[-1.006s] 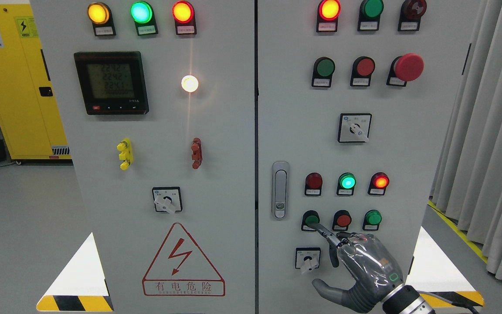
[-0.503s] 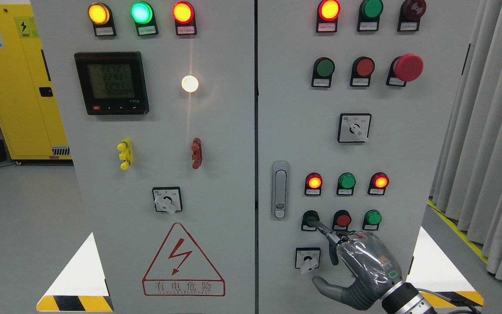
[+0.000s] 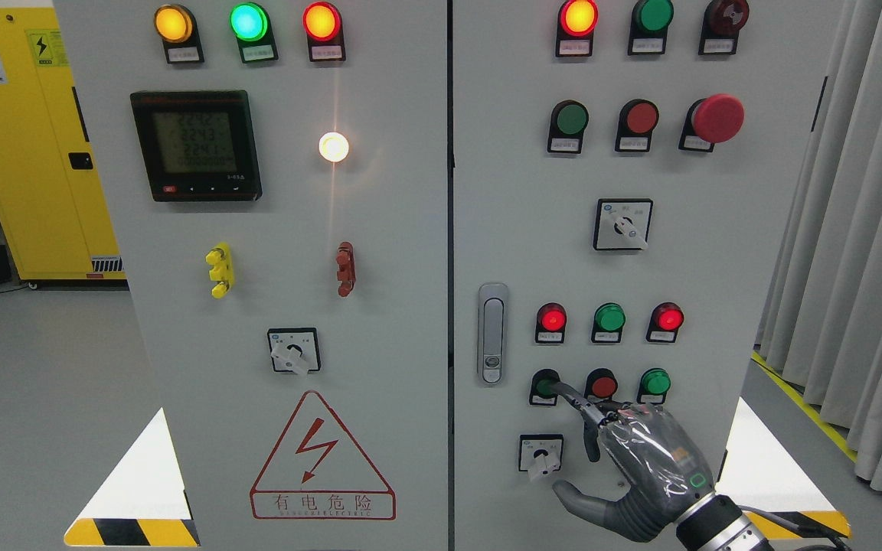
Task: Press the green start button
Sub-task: 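Withdraw the right hand downward away from the green button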
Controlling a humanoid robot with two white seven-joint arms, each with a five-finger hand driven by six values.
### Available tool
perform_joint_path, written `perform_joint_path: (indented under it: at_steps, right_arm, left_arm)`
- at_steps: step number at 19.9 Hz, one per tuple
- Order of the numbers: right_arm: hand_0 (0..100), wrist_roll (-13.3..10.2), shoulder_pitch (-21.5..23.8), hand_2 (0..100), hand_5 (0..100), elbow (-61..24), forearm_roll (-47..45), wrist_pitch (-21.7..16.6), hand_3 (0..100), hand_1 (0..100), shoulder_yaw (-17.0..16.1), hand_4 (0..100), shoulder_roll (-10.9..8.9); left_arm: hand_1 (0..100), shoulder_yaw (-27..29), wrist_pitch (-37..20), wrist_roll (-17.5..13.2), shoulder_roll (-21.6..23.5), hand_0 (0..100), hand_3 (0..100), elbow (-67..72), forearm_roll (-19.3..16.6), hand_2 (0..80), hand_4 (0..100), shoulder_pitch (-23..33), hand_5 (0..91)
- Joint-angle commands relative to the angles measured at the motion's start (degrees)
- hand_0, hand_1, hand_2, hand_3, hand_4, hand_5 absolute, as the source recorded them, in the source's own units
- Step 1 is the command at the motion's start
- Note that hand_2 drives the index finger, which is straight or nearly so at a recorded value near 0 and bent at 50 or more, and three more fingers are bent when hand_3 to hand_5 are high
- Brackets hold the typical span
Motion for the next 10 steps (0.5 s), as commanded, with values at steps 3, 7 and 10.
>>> perform_joint_path:
  at_steps: [3,7,10]
  right_arm:
    - [26,0.3,3.7,0,65,-4.0,-8.2,-1.1,77,64,-0.7,63,0.3]
    - [26,0.5,6.1,0,64,-5.0,-14.3,-1.3,67,64,0.1,62,0.21]
    - [27,1.2,8.7,0,46,-7.1,-23.6,-1.2,63,61,0.8,57,0.3]
  left_arm:
    - [56,0.0,0.0,0.0,0.0,12,0,-1.6,0.0,0.0,0,-1.6,0.0]
    - [56,0.0,0.0,0.0,0.0,12,0,-1.6,0.0,0.0,0,-1.6,0.0]
    - [56,0.0,0.0,0.0,0.0,12,0,-1.6,0.0,0.0,0,-1.6,0.0]
